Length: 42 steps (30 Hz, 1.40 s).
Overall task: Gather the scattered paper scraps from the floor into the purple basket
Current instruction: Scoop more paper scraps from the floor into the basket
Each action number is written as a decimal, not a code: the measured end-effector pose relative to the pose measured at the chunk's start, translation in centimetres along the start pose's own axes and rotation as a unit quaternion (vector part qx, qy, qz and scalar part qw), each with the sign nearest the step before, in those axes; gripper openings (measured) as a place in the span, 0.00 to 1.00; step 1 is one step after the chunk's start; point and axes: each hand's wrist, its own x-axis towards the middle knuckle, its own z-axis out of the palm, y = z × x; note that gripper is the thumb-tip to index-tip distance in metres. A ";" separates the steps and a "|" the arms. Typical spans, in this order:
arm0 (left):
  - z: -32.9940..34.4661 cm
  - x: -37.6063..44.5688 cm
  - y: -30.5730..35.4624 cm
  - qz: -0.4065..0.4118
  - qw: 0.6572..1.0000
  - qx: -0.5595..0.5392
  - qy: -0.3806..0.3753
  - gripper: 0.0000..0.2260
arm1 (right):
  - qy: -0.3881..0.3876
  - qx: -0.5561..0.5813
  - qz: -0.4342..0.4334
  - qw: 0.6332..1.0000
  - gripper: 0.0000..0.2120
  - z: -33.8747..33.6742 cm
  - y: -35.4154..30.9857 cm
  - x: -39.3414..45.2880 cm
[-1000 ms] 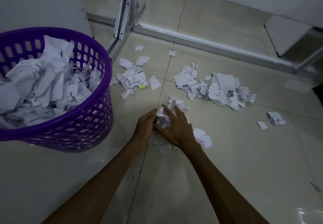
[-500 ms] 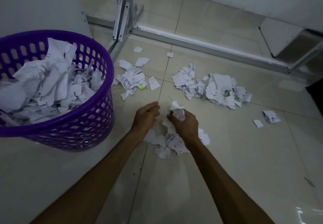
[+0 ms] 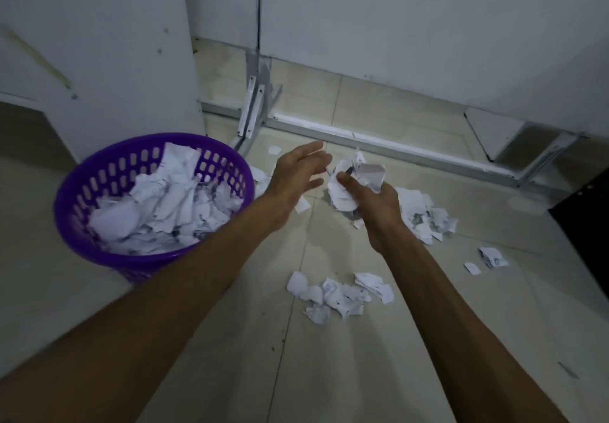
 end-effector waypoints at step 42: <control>-23.4 -3.9 4.7 0.032 0.980 0.121 0.154 0.14 | -0.206 -0.324 -0.268 0.883 0.26 20.0 0.3 -4.6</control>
